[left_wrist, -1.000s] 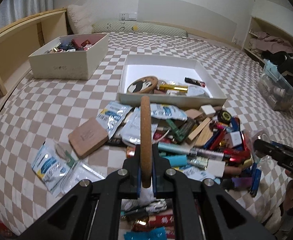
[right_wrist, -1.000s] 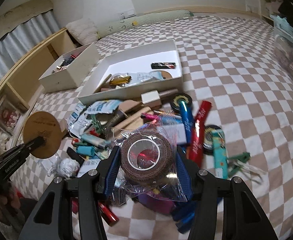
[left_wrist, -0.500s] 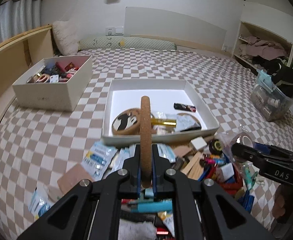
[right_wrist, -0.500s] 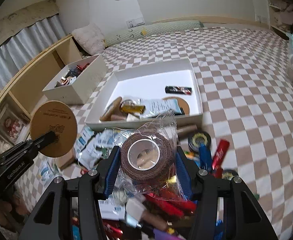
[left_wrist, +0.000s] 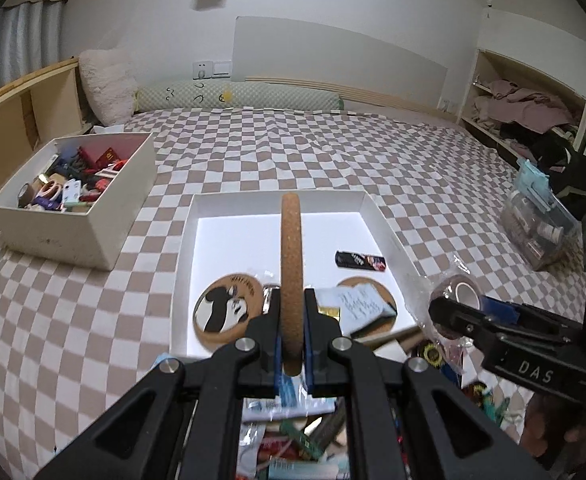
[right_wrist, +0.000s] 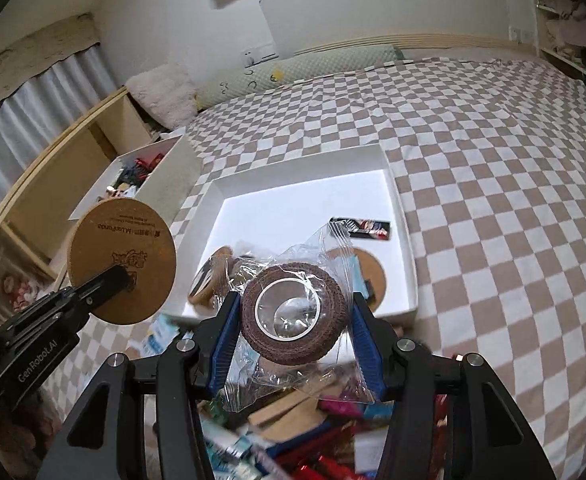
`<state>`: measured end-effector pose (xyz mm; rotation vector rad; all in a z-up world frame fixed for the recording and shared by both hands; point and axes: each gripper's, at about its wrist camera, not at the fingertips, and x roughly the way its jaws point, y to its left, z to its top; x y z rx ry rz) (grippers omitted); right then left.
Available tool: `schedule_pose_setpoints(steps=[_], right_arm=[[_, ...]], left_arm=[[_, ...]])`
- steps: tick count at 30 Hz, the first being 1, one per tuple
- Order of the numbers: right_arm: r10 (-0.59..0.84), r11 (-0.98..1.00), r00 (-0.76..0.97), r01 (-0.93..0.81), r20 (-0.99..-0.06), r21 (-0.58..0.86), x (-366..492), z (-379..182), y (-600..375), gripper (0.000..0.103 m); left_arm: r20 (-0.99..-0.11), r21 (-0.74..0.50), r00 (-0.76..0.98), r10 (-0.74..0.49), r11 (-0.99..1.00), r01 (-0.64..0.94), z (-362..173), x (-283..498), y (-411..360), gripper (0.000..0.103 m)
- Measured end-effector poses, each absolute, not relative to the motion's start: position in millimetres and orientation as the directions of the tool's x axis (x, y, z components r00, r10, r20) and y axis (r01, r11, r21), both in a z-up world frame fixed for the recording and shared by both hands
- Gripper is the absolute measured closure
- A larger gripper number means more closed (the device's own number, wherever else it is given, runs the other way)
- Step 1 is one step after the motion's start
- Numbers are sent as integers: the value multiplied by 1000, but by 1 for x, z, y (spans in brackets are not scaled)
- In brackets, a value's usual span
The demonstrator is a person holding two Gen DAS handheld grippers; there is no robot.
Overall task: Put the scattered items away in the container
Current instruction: 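Carry both items over the white tray and release them inside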
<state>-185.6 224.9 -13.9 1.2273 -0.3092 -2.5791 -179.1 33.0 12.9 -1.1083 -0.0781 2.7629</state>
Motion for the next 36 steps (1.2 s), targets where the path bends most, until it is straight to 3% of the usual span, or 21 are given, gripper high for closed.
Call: schedule_pose_setpoints(steps=[15,34,36], right_arm=[[-266,-963,-581,124,-769,240,-251,-38,228,49],[-316,-948,-475,114,-821,298,-335,-69,204,49],[-319,-943,-477,74,-819,325,-340,-74,210,39]], left_arm=[[-714,-180,-665,221,-975,-130,-9,-252,48,95],[-749,-256,-603,274,-959,-118,-48,-306,57,95],[-748,-264,-602,279,-958,-116,-49,-309,57,95]])
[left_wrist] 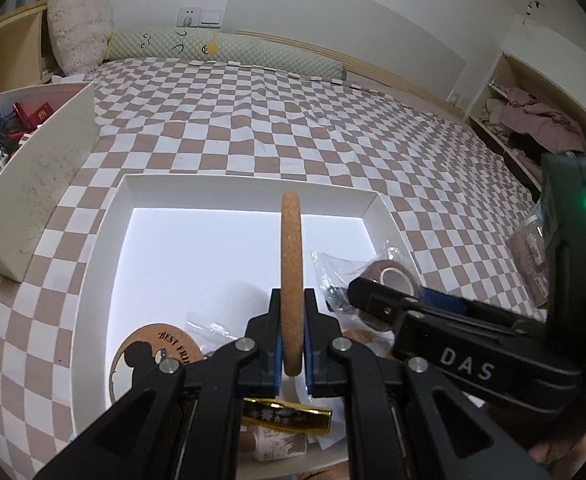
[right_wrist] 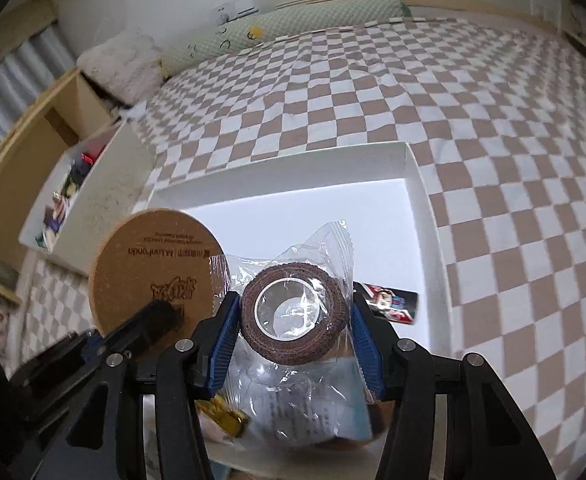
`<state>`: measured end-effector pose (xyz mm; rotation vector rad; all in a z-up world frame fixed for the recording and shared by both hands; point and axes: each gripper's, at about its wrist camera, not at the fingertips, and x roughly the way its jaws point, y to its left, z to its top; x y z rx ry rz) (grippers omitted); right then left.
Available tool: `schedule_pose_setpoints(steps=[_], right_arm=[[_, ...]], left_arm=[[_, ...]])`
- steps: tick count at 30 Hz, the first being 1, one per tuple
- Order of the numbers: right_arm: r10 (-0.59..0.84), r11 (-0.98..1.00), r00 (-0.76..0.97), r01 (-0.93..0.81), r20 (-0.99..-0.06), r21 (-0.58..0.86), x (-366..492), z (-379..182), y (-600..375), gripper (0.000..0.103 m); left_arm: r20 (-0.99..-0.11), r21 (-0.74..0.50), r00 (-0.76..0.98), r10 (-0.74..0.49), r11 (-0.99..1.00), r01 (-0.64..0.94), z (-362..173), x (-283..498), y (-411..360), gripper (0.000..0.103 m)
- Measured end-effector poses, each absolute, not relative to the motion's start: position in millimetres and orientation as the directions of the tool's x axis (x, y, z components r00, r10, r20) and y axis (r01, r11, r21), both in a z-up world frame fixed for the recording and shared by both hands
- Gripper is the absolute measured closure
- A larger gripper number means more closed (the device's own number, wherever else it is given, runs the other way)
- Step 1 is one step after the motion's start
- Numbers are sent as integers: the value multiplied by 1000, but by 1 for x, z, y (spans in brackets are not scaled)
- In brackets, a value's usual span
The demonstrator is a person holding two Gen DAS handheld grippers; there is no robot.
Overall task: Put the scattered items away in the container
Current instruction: 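Carry both items over the white tray and release them inside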
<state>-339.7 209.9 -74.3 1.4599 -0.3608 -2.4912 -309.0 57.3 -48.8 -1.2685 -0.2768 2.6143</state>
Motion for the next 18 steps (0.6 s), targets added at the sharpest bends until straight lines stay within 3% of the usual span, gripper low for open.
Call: schedule_pose_setpoints(steps=[2,3,17,18], right_arm=[[-299,-943,-489,23,-819,331,-343,-78,219,12],[-294,-943,-496,8,-817,334,-344,-79,223,9],[-263,-952,-504,-5,-823,307,-343,-82,233,7],[-265,-951,-504,-5,-822,309,-342,-82,233,7]], left_arm=[[-743,-269,-606,282,-956,-115,-49,-311,57,95],[-743,-272,-606,285,-955,-116,-49,-312,57,95],[-752,-245,-607,256,-964,-103,-55,-327,62,95],[-759,-241,-603,244,-967,-89,-57,-329,61,90]])
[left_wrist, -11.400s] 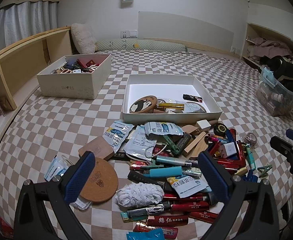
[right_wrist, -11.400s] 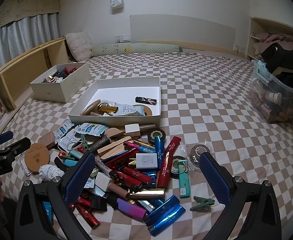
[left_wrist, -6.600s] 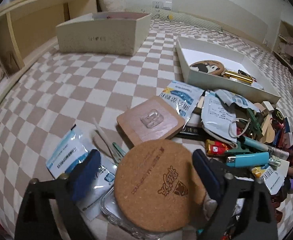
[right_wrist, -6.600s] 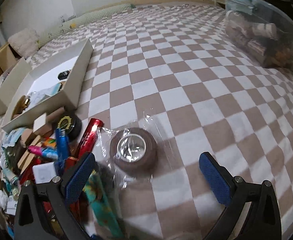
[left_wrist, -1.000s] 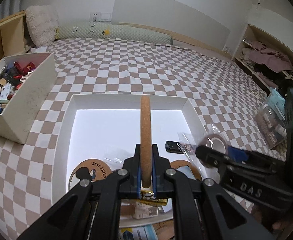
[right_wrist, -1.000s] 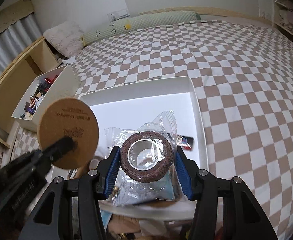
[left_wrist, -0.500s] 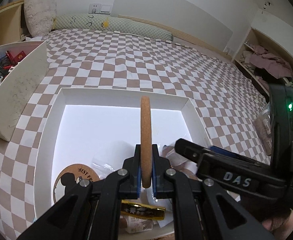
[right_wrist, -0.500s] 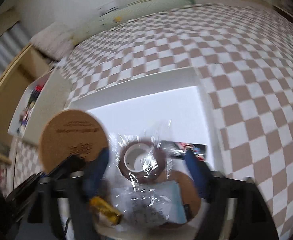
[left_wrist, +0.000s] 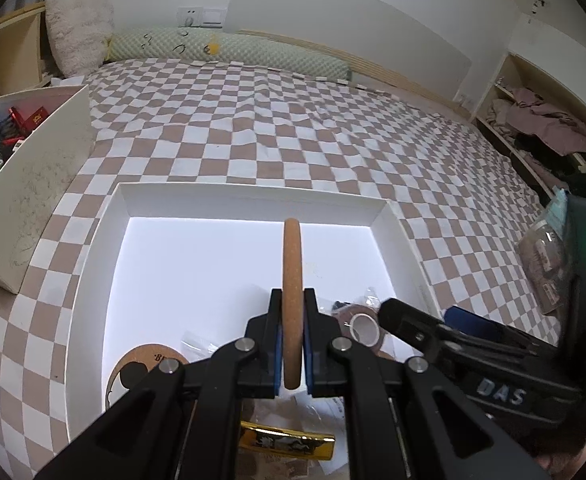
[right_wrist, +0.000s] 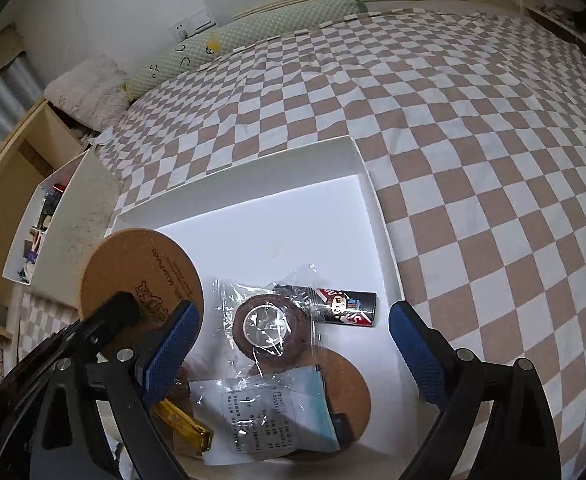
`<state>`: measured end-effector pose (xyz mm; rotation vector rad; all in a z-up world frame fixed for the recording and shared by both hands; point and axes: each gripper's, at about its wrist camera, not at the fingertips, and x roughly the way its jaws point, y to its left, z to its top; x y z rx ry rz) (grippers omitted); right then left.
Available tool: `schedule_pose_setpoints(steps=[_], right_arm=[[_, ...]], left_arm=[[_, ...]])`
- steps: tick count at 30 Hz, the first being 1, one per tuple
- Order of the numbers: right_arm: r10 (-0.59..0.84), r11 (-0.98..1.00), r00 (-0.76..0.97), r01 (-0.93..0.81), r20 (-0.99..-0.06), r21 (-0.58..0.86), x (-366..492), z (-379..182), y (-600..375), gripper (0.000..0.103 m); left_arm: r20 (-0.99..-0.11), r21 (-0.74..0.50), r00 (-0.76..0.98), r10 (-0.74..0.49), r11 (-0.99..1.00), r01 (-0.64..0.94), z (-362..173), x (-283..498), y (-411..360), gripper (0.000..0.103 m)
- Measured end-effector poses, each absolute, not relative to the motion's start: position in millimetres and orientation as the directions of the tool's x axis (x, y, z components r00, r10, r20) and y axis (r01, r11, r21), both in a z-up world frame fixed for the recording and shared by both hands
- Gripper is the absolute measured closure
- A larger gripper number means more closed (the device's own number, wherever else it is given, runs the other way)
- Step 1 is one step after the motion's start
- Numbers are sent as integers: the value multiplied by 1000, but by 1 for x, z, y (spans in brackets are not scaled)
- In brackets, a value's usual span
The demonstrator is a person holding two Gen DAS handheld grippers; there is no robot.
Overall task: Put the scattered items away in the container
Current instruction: 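Carry both items over the white tray and release them inside, then withdraw both open tools from the white tray back over the pile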
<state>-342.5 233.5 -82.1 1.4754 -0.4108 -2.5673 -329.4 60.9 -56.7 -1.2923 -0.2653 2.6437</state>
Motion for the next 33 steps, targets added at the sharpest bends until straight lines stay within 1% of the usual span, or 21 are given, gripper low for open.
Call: schedule_pose_setpoints(steps=[1,2,3,4,5,8,12,18,24,29,32,33], right_arm=[[-265,-951,-507,-5,-821,310,-342,-82,233,7],[-253,-953,-513,-14,-820,303,-341,-81,235,7],[-254,-951,-519,-18,-816,307,-341,-81,237,7],[-258,-949,-521,-20,-813,314,-341,-80,239,7],[-255,-950,-523,-24,-814,313,-342,-80,240,7],[-244,-954,-529,-21,-813,300,-340,-79,240,7],[-250,-951,-523,-27,-815,309,-340,-80,238,7],[-257,-949,-523,-23,-813,315,-335,-78,235,7],[-252,-952,-528,-17,-811,306,-325,-73,233,7],[-225,-961,-556,-7,-800,275,-311,-61,235,7],[-207,-970,-570,11,-795,245,-302,-51,234,7],[-204,-971,-575,16,-792,238,-298,-48,234,7]], left_arm=[[-765,-236,-601,231,-969,-72,-58,-330,59,72],[-773,-222,-602,200,-974,-38,-60,-331,55,60],[-779,-193,-609,147,-981,9,-61,-330,50,40],[-777,-181,-617,126,-983,28,-61,-329,47,29],[-773,-181,-624,120,-983,36,-61,-328,43,26],[-776,-208,-613,149,-978,25,-61,-325,36,26],[-773,-158,-623,119,-987,9,-55,-320,41,26],[-768,-128,-631,104,-992,-7,-48,-312,42,26],[-774,-106,-628,76,-994,10,-45,-302,36,25],[-763,-83,-645,50,-996,20,-37,-286,30,19],[-752,-74,-658,40,-997,23,-33,-277,27,7],[-745,-66,-666,33,-998,24,-31,-274,26,2]])
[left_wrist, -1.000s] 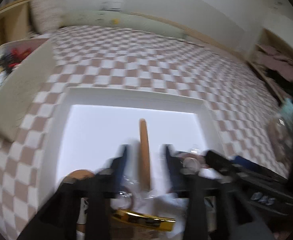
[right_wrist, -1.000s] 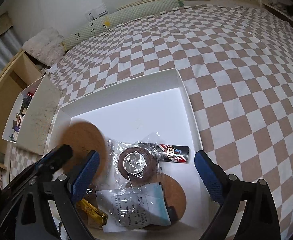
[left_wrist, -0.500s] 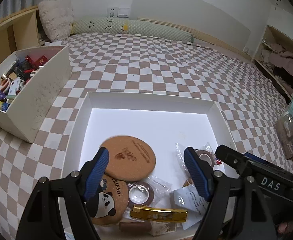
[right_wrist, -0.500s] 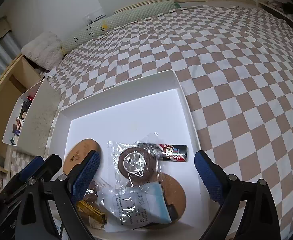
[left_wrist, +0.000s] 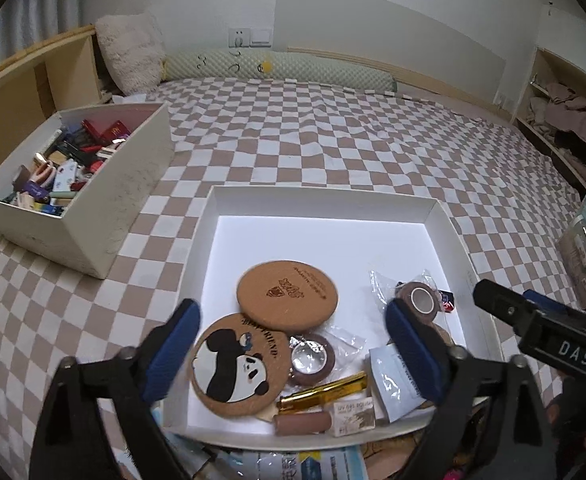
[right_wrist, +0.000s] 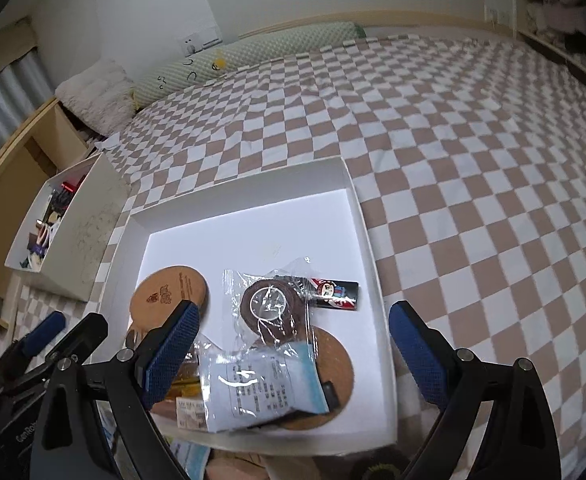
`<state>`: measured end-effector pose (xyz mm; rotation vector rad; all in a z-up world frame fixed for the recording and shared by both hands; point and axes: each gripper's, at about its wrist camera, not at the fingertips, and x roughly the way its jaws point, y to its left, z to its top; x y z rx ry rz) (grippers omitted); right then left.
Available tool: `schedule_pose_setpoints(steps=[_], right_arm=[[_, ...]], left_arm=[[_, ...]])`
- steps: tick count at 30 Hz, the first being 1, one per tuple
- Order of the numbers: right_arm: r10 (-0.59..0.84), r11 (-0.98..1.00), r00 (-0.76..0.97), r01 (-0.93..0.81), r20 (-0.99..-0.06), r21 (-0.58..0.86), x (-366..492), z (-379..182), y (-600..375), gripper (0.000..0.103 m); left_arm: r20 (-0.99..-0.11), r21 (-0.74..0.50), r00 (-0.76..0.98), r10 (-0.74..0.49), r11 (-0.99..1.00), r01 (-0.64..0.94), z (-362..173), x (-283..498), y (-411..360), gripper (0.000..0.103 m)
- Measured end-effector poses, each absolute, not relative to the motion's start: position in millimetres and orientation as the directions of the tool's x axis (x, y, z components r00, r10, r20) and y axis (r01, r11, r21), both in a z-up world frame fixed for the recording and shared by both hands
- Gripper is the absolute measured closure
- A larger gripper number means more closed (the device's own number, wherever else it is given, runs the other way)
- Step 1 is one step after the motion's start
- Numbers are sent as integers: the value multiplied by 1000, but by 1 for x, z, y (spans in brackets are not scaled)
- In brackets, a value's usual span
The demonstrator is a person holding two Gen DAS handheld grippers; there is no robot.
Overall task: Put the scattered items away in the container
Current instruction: 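Withdraw both open tools from the white tray back over the pile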
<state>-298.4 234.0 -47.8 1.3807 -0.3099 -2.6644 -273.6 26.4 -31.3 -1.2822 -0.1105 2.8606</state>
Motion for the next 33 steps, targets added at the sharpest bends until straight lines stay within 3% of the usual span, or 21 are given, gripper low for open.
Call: schedule_pose_setpoints(steps=[33], right_arm=[[-129,-992,-661,86,-739,97,-222,6,228,7]], left_arm=[[-715,-23,-699,20,-1000,-5,15,-211,32,0]])
